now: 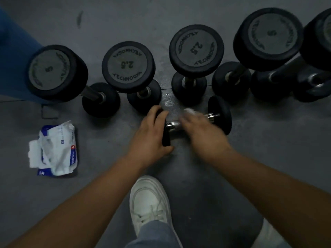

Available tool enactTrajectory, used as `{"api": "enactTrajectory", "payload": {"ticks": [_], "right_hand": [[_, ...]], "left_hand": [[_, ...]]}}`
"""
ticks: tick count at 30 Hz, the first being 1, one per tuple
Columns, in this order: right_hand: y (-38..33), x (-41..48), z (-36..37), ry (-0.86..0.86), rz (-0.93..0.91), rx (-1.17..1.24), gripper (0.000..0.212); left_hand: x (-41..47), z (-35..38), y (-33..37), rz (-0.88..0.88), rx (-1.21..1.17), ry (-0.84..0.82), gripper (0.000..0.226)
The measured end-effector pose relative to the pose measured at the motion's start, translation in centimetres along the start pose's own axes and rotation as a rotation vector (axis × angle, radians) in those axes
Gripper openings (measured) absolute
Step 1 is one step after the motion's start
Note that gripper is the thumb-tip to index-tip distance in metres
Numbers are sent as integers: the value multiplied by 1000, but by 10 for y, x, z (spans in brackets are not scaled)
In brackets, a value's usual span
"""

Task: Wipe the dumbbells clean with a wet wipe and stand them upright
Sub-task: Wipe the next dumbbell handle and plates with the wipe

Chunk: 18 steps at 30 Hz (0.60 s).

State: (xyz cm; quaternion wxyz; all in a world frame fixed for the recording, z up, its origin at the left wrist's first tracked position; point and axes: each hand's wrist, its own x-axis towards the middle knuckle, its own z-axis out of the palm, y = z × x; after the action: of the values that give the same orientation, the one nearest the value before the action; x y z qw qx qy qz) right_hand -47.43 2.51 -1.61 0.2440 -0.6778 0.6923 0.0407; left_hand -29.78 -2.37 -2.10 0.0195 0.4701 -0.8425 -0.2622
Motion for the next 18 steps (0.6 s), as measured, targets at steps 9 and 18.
{"api": "enactTrajectory", "payload": {"ticks": [9, 18], "right_hand": [[3, -43, 24, 32, 148, 127, 47], [-2, -90, 33, -79, 206, 209, 44]], "left_hand": [[-42, 3, 9, 71, -45, 17, 78], [-107, 31, 23, 127, -48, -224, 103]]}}
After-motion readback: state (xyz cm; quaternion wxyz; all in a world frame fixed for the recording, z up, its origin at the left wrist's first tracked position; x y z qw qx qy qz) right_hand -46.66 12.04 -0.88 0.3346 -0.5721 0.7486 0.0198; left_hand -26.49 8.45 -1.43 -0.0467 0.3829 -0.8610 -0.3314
